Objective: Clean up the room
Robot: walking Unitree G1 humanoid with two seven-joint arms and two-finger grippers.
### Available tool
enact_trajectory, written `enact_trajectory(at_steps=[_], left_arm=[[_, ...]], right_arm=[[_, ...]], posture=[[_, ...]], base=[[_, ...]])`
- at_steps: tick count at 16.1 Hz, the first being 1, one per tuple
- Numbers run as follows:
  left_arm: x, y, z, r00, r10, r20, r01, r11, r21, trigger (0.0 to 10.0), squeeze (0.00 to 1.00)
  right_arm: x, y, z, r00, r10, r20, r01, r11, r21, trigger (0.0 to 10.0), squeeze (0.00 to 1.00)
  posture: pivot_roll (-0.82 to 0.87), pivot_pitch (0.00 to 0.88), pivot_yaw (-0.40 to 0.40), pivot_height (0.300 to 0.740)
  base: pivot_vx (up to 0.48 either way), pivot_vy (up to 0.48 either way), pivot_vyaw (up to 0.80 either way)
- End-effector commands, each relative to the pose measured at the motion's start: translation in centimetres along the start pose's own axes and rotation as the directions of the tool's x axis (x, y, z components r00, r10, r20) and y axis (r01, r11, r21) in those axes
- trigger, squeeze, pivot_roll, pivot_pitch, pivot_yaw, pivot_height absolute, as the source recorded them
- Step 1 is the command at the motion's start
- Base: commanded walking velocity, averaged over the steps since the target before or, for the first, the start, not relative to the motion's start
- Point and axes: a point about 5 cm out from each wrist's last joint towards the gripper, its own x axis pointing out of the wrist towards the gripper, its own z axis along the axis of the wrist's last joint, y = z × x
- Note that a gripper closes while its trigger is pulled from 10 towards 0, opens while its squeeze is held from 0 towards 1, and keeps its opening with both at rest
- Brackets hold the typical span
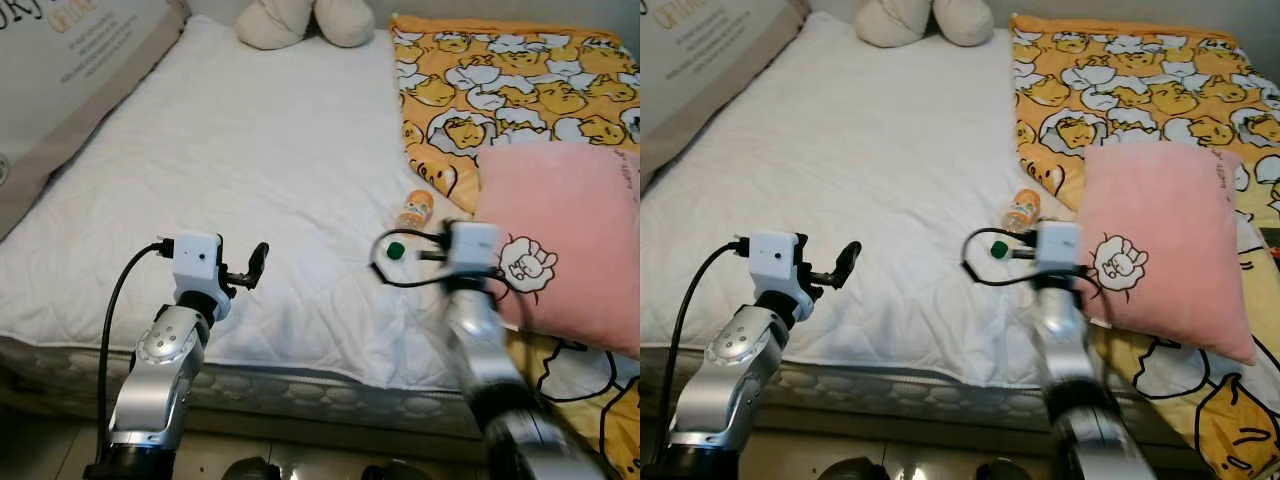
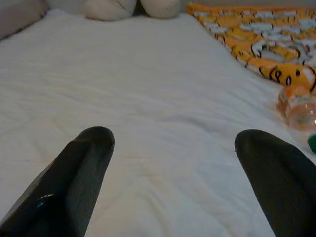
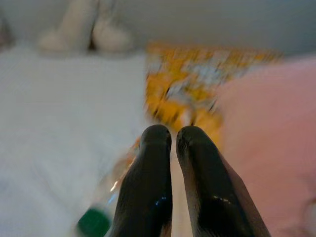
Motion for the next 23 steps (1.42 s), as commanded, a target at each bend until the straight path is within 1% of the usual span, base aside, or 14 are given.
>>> enact_trajectory(at_steps=[1,3,5,7,8,10,11,14,16,17,18,19,21,23], left_arm=[[0.2,0.4,0.1,1.000,0.022,0.020,-0.022,1.000,-0.002,10.0,0.00],[0.3,1.0,-0.1,0.998,0.053,0.027,-0.053,0.999,-0.012,10.0,0.00],[0.0,1.3,-0.2,0.997,0.065,0.035,-0.065,0.998,-0.012,10.0,0.00],[-0.6,1.9,0.4,0.994,0.089,0.059,-0.090,0.996,0.011,10.0,0.00],[-0.1,2.0,0.3,0.994,0.103,0.042,-0.104,0.994,0.022,10.0,0.00],[0.2,1.7,0.1,0.996,0.079,0.028,-0.080,0.996,0.037,10.0,0.00],[0.3,1.3,0.2,0.998,0.057,0.039,-0.058,0.998,0.003,10.0,1.00],[0.4,1.1,0.5,0.996,0.055,0.065,-0.052,0.998,-0.039,10.0,1.00],[0.5,1.5,0.5,0.993,0.102,0.063,-0.098,0.993,-0.065,10.0,1.00],[0.4,2.3,0.6,0.983,0.167,0.072,-0.161,0.983,-0.083,10.0,1.00],[0.3,3.1,1.0,0.970,0.216,0.109,-0.211,0.976,-0.060,10.0,1.00],[0.0,3.2,2.0,0.960,0.218,0.176,-0.223,0.975,0.009,10.0,1.00],[-0.2,2.9,2.7,0.955,0.209,0.212,-0.216,0.976,0.009,10.0,1.00],[0.0,2.2,2.6,0.965,0.169,0.202,-0.172,0.985,-0.006,10.0,1.00]], right_arm=[[-0.3,-0.3,1.7,0.995,0.013,0.096,-0.011,1.000,-0.023,10.0,1.00],[-2.2,-2.0,2.0,0.993,-0.047,0.107,0.048,0.999,-0.007,10.0,1.00],[-3.0,-2.5,1.4,0.995,-0.078,0.061,0.076,0.996,0.044,10.0,1.00],[-3.4,-1.8,0.7,0.996,-0.083,-0.020,0.085,0.982,0.171,10.0,1.00],[-3.3,-0.8,0.7,0.998,-0.046,-0.038,0.053,0.978,0.204,10.0,1.00],[-3.3,-0.3,0.8,0.999,-0.013,-0.033,0.019,0.982,0.186,10.0,1.00],[-3.2,-0.3,0.7,0.999,0.003,-0.041,0.005,0.985,0.173,10.0,1.00],[-3.1,-0.5,0.5,0.999,0.023,-0.049,-0.015,0.986,0.164,10.0,1.00],[-3.1,-0.5,0.3,0.998,0.033,-0.058,-0.024,0.989,0.143,10.0,1.00],[-3.1,-0.5,0.4,0.998,0.042,-0.046,-0.036,0.992,0.117,10.0,1.00],[-3.1,-0.5,0.6,0.998,0.053,-0.026,-0.050,0.995,0.088,10.0,1.00],[-3.0,-0.7,1.0,0.999,0.054,0.003,-0.054,0.997,0.061,10.0,1.00],[-2.6,-1.2,1.6,0.999,0.039,0.037,-0.041,0.998,0.047,10.0,1.00],[-2.2,-1.3,2.0,0.998,0.041,0.053,-0.044,0.998,0.047,10.0,1.00]], posture=[[-0.02,0.000,0.008,0.740],[-0.04,0.000,0.014,0.740],[-0.05,0.000,0.023,0.740],[-0.05,0.000,0.037,0.740],[-0.05,0.000,0.043,0.740],[-0.05,0.000,0.046,0.740],[-0.06,0.000,0.047,0.740],[-0.06,0.000,0.043,0.740],[-0.06,0.000,0.043,0.740],[-0.05,0.000,0.040,0.740],[-0.05,0.000,0.033,0.740],[-0.05,0.000,0.030,0.740],[-0.05,0.000,0.026,0.740],[-0.05,0.000,0.025,0.740]], base=[[0.000,0.000,0.00],[0.000,0.000,0.00],[0.000,0.000,0.00],[0.000,0.000,0.00],[0.000,0.000,0.00],[0.000,0.000,0.00],[0.000,0.000,0.00],[0.000,0.000,0.00],[0.000,0.000,0.00],[0.000,0.000,0.00],[0.000,0.000,0.00],[0.000,0.000,0.00],[0.000,0.000,0.00],[0.000,0.000,0.00]])
